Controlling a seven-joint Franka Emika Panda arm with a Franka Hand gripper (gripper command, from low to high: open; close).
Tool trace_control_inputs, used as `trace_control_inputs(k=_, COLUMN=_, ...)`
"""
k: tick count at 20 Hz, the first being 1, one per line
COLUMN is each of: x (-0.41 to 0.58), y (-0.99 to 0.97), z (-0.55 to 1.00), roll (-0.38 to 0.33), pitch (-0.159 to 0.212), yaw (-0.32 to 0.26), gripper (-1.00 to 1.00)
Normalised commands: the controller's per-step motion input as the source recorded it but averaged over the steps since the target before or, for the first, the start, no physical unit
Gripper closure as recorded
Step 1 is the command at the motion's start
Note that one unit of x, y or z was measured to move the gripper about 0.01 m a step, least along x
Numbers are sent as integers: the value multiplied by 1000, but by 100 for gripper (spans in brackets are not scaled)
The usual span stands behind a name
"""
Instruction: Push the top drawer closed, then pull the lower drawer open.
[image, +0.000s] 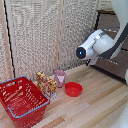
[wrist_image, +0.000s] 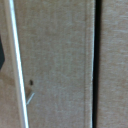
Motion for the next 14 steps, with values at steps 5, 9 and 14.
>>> trace_control_inputs(k=5, x=170, y=-68, z=-314, roll=-60, pitch=21, yaw=-36, gripper=-100)
trace_control_inputs(k=9, x=215, y=-254, z=-307, roll=-42, pitch=3, yaw=-47, gripper=-100)
trace_control_inputs(k=14, x=207, y=-306, z=-249, roll=-27, pitch=0, yaw=-40, gripper=-100)
